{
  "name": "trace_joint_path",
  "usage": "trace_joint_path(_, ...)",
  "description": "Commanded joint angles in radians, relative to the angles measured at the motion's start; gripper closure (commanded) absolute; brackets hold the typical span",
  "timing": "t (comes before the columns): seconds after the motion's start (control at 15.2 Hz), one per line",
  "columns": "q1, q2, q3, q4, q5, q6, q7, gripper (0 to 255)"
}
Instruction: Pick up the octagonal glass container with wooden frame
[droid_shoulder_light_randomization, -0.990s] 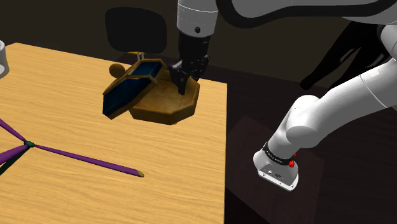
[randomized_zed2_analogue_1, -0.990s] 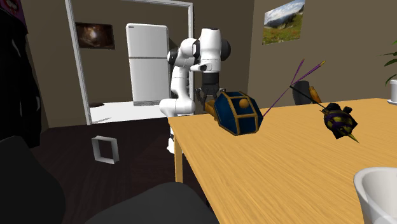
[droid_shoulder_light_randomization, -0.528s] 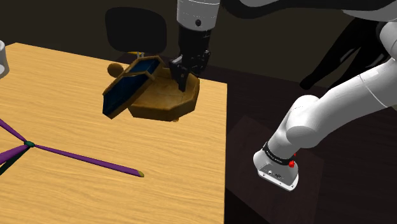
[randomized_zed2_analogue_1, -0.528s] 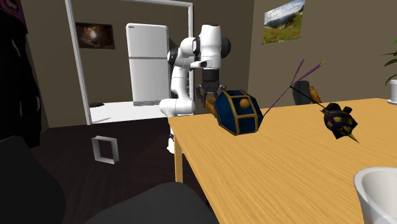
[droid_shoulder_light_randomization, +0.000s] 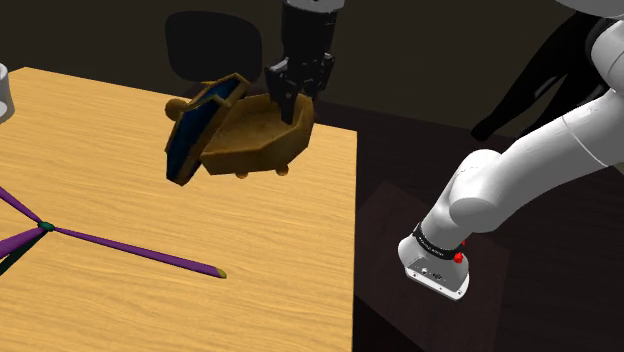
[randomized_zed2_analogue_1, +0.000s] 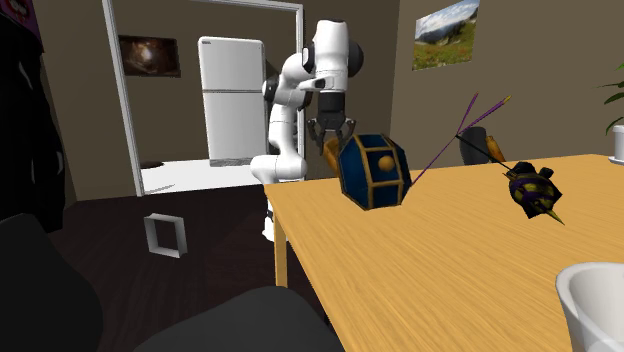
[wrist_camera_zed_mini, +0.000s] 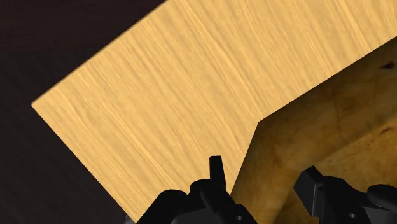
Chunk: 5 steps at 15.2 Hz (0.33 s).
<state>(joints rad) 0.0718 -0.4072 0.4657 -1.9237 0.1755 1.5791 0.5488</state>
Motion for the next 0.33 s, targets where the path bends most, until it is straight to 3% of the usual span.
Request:
trace_joint_path(0.0, -0.002, 0.007, -0.002, 0.036, -0.003, -0.027, 0.002, 255)
trace_joint_path(0.26, -0.005, 0.017, -0.003, 0.074, -0.008, -0.056, 0.005, 255)
